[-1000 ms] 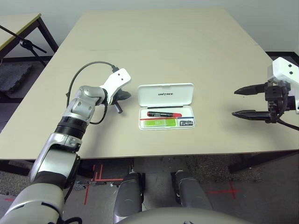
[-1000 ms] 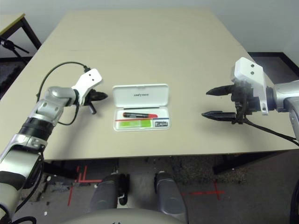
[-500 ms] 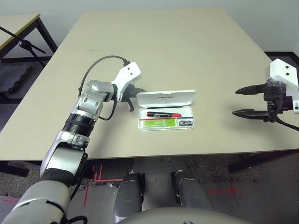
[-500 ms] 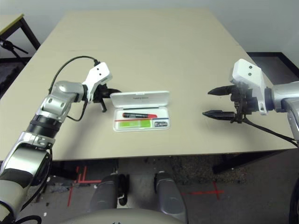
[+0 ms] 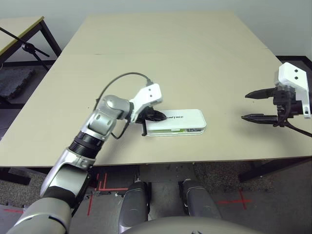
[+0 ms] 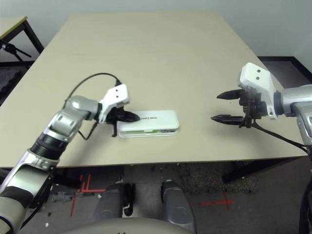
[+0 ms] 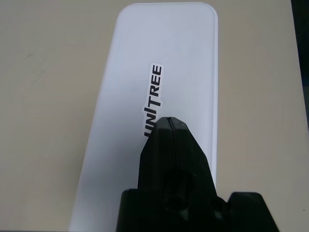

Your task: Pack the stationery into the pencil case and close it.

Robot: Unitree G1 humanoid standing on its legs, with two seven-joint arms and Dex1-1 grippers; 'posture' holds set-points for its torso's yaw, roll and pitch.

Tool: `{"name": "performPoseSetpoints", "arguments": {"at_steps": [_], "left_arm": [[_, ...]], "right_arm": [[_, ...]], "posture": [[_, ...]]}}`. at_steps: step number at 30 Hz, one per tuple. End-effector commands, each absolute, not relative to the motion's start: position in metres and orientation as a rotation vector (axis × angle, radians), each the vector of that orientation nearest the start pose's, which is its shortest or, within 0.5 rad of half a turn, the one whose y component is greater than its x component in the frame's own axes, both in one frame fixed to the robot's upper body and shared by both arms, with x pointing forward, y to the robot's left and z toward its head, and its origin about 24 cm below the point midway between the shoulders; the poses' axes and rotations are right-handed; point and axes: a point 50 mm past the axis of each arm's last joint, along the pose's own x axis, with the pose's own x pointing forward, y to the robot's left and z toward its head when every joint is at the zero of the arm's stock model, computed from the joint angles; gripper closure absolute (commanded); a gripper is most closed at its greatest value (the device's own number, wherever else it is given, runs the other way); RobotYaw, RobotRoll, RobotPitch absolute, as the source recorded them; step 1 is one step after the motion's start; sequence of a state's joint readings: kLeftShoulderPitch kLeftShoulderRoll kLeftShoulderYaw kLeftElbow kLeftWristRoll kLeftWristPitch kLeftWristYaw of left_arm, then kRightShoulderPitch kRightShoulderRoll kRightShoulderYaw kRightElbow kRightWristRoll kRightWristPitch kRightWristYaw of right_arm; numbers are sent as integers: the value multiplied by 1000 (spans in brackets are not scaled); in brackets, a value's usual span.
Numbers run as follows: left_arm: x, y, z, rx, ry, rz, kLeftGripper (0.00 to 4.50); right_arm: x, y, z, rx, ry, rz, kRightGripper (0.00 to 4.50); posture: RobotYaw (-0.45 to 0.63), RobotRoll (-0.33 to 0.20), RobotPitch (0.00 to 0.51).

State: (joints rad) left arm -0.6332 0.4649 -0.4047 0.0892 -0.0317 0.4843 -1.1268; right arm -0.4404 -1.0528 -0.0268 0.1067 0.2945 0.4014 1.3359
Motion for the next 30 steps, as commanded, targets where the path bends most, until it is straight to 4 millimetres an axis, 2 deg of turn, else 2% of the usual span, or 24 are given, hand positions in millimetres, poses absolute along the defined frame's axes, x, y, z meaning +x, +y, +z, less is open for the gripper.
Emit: {"name": "performPoseSetpoints", "arguments": {"at_steps": [1,14,20,24,30], "left_arm": [[303,100,106,607,424,-1332,4489],[299,100,94,633,477,-1337,4489],[316,105,111,478,313,-1185,4489],[330,120,130,308,122,-1033,3229],[351,164,152,179,-66,-722,906]], "right_arm": [[275,-282,190,-561,453,1013,0],[276,-281,185,-553,454,1000,0],[283,-277,184,-480,369,962,0],[297,-278,181,-325,225,822,0],[325,-290,174,-107,28,456,0]], "posture": [[-179,0,73],[-180,0,70],[-177,0,66],[-169,0,68],[-162,0,72]]}}
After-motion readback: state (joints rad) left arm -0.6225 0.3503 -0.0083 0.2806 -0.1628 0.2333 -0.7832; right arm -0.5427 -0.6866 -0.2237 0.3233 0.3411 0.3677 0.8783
